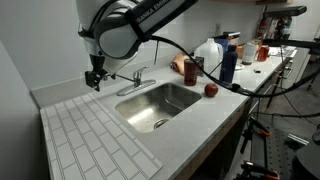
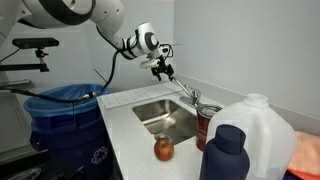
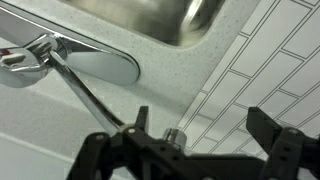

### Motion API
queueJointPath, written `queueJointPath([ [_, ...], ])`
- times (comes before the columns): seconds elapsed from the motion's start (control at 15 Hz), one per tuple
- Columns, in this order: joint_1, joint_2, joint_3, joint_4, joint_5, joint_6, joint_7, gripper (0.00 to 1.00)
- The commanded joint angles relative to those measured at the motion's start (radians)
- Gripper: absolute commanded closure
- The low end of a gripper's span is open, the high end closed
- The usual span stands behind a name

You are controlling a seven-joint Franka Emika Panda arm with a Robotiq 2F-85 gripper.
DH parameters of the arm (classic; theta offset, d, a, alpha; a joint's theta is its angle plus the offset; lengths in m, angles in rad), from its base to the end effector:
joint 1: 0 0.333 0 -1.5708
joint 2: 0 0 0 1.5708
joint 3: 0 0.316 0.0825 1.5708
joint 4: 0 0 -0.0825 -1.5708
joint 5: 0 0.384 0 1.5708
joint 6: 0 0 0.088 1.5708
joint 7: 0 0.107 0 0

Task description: Turn the tap nozzle all the way to the left

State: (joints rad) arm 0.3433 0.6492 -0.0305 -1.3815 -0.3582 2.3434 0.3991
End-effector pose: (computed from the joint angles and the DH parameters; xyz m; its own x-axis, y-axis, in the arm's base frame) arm 0.7180 0.2321 0.3647 0.9139 0.1632 0.3716 0.0916 -0.9749 0.2029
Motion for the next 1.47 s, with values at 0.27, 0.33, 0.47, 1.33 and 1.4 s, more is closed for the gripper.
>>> queueJointPath([
  [0.27,0.063,0.071,-0.097,0.103,-0.087,0.081,0.108,0.00],
  [0.33,0.069,0.075,-0.105,0.105,-0.093,0.086,0.122,0.00],
  [0.47,0.077,0.077,-0.115,0.106,-0.093,0.084,0.142,0.00],
  [1.33,0.087,0.010,-0.084,0.062,-0.039,-0.117,0.135,0.00],
  [1.4,0.083,0.004,-0.074,0.066,-0.032,-0.160,0.130,0.00],
])
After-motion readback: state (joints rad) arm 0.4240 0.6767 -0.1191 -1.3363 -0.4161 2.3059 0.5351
